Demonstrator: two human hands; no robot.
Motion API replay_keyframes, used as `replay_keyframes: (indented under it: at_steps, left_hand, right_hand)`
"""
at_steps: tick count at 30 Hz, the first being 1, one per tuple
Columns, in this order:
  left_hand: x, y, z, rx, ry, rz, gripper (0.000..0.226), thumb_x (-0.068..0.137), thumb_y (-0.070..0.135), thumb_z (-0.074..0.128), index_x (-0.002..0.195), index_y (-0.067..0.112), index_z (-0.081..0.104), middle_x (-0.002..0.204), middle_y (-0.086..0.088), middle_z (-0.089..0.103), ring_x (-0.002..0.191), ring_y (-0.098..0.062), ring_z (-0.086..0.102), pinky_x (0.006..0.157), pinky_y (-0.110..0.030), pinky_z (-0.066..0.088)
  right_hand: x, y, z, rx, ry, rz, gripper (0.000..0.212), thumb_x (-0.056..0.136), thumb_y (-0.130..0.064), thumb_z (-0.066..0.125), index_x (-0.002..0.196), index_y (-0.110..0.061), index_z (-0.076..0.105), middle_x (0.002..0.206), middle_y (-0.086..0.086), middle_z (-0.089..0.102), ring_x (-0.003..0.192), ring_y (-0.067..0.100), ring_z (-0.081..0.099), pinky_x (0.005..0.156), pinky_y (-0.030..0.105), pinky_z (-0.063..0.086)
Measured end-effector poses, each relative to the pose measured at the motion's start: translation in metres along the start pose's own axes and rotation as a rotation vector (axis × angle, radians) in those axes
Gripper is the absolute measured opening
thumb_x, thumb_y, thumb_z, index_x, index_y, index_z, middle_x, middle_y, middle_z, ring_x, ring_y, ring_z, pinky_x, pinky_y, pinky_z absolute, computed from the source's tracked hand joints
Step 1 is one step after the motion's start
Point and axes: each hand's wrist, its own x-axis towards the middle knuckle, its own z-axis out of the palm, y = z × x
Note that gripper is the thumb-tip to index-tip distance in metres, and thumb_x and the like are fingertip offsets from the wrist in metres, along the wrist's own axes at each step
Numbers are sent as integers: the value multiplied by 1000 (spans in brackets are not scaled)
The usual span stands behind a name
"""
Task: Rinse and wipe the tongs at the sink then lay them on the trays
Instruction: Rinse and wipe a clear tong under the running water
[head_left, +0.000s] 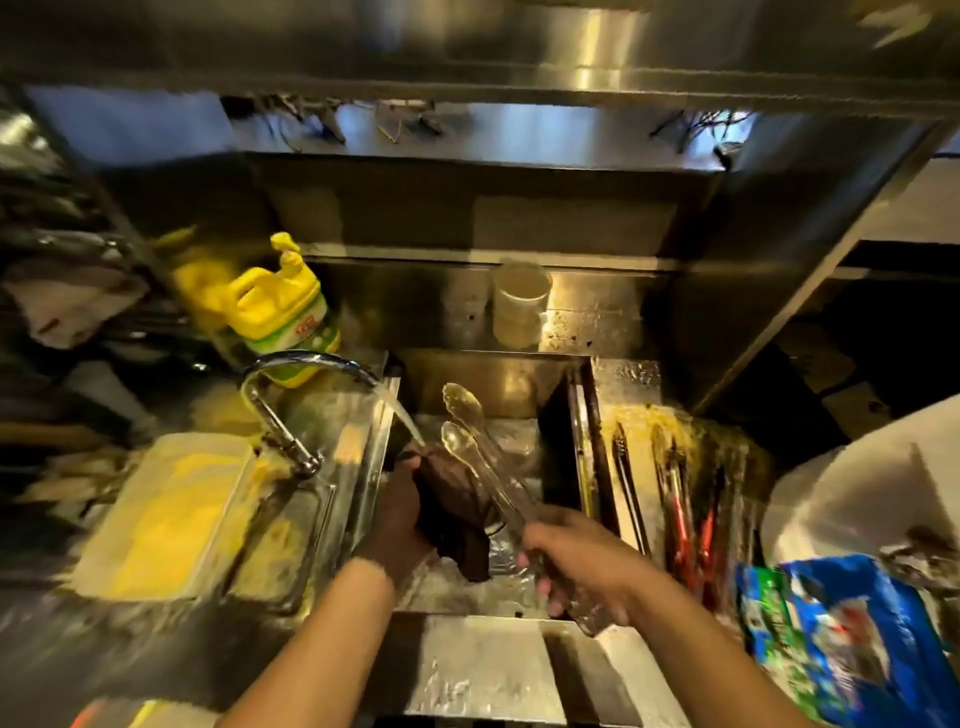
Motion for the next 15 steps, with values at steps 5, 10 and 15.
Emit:
replay_keyframes:
  at_steps: [5,10,15]
  left_hand:
    - [16,22,-11,14,81,37,36,99,31,40,74,15,60,55,-3,65,50,-17,65,56,-29,55]
    - [31,32,-3,114,109,-13,39,98,38,47,102,8,71,96,-19,73,78,-29,72,71,-38,60]
    - [51,36,-6,146,255,-20,54,92,9,65,140,13,40,131,-26,57,115,-43,61,97,-62,50]
  right_hand:
    - [13,-7,30,-34,-62,17,16,75,-28,59,80,-14,62,56,-1,57,42,13,51,39,23,41]
    - [17,-19,45,-20,-46,-28,13,87,-23,52,88,-12,59,69,2,60,45,13,49,41,26,43]
    - [9,-22,48,-113,-68,-65,13,87,-25,52,88,-14,59,58,-5,58,44,9,50,41,24,45]
